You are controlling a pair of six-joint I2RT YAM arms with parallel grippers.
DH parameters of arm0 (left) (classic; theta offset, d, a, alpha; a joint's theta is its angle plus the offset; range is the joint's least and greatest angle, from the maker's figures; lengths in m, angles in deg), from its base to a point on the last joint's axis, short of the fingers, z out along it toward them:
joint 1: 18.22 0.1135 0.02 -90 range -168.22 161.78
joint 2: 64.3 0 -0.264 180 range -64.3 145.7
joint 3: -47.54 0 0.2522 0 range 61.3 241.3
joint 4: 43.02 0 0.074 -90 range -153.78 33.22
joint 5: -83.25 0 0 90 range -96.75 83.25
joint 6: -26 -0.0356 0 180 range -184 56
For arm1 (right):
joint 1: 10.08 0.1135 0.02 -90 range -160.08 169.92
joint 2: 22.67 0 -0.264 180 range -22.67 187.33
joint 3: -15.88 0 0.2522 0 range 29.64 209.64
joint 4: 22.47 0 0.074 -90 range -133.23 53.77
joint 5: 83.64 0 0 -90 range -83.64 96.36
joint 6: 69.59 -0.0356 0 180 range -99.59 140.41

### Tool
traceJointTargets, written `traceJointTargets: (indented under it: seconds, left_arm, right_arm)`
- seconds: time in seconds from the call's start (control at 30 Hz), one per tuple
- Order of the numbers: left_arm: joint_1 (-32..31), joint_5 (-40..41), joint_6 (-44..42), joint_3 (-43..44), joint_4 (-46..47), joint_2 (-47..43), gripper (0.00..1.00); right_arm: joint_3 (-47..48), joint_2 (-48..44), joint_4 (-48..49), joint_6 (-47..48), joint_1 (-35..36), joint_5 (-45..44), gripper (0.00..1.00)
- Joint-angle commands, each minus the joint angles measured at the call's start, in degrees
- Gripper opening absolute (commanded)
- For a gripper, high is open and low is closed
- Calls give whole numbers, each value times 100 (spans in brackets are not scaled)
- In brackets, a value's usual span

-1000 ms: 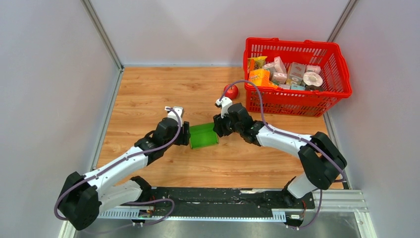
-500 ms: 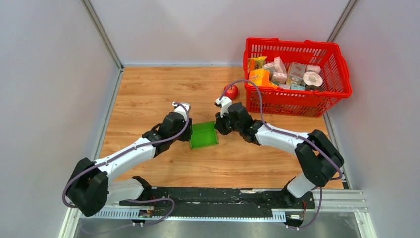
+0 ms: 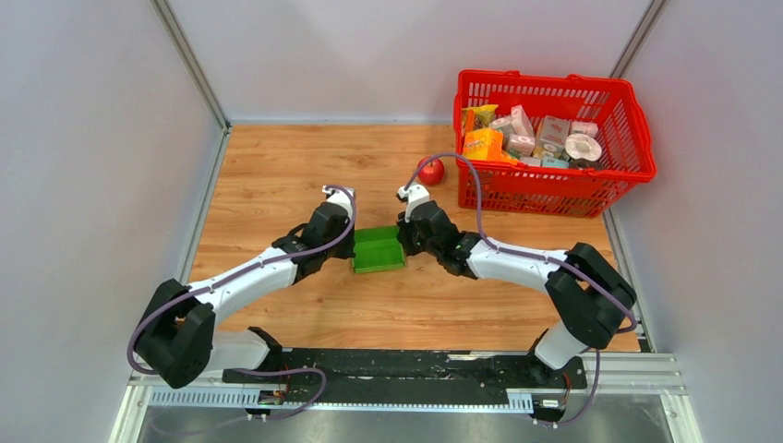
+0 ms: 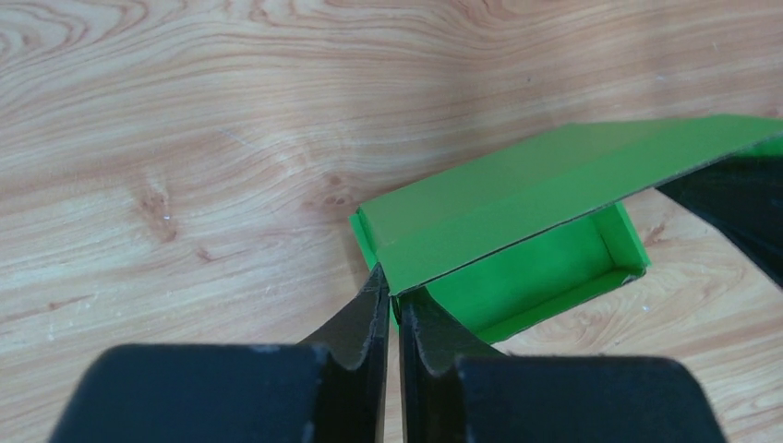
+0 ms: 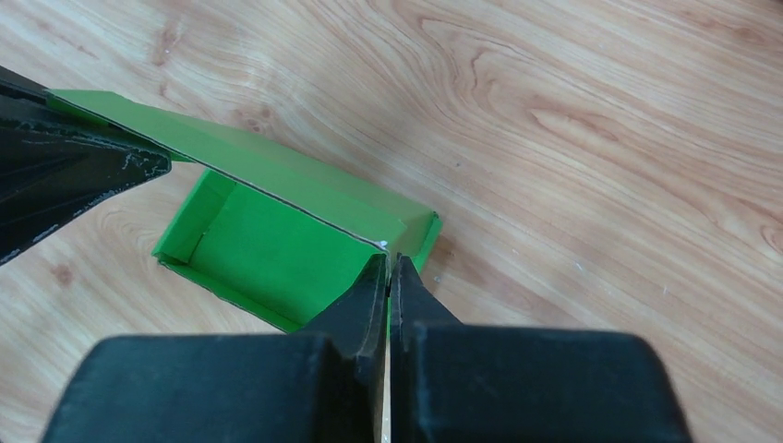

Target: Fold the paper box

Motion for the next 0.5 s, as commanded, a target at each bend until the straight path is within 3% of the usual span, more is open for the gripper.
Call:
traceJointTargets:
  seconds: [0.0, 0.23, 0.47]
  left_arm:
    - [-33, -330, 327, -57, 543, 81, 8]
    - [-95, -190, 363, -347, 657, -182, 4]
    - [-481, 337, 477, -1031, 1114, -656, 3]
  right_arm:
    - [17, 12, 103, -404, 522, -1466, 0]
    - [-334, -41, 331, -974, 1128, -2734, 0]
    - [-932, -85, 1261, -950, 1752, -3518, 0]
